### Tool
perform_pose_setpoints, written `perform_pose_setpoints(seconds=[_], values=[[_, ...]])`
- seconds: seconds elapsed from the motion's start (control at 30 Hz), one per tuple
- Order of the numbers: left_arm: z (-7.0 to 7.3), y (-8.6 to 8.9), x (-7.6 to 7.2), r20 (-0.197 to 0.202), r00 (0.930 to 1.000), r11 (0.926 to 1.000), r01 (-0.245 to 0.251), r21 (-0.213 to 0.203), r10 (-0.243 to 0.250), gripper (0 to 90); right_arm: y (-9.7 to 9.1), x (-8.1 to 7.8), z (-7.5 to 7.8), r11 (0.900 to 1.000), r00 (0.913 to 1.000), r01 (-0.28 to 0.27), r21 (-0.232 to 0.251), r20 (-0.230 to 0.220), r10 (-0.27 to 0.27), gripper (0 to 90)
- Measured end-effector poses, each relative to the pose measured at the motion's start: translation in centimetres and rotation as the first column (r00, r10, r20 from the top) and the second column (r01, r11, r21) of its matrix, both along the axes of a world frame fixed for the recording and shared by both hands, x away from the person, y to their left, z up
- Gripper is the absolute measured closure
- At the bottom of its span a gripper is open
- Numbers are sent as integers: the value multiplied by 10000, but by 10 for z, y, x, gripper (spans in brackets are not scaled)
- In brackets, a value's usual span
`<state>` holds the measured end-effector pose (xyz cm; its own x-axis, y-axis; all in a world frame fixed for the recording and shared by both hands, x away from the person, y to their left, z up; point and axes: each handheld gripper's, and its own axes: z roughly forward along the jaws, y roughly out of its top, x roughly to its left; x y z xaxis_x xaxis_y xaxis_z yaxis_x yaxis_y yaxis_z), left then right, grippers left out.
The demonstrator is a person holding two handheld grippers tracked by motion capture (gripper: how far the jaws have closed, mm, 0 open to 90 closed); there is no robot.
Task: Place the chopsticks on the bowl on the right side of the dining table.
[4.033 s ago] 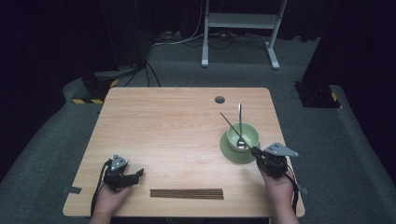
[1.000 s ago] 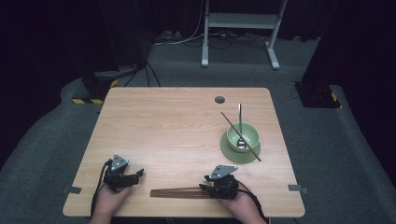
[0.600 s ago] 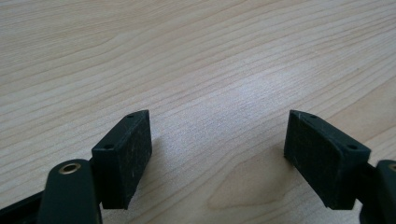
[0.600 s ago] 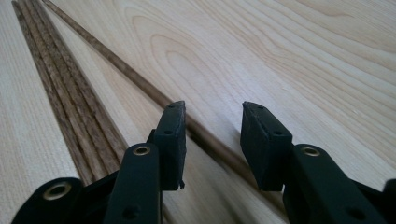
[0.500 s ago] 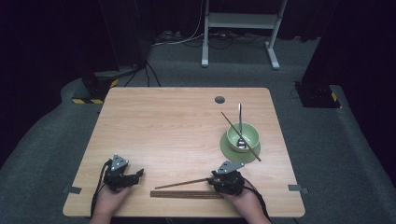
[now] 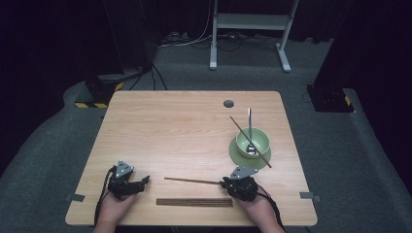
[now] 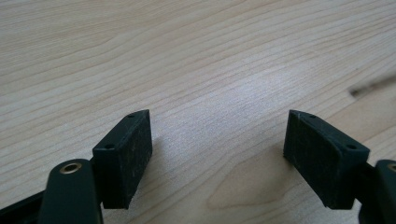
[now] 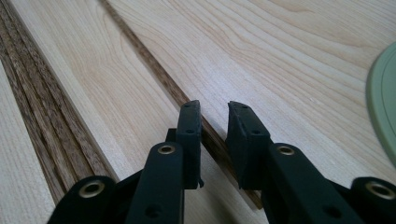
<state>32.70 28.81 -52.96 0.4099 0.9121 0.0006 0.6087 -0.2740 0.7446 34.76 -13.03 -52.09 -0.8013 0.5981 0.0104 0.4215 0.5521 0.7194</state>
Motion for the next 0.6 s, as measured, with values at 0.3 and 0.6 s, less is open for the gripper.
perform_pose_setpoints(seconds=[0.3,0.6], values=[[0,0,0,-1,10000,10000,0,1,0,240,-3,3,0,9998,9999,158,73,13,-159,826],[0,0,0,-3,10000,10000,-16,2,16,240,-13,-3,-1,9999,9998,122,-65,184,-121,743]])
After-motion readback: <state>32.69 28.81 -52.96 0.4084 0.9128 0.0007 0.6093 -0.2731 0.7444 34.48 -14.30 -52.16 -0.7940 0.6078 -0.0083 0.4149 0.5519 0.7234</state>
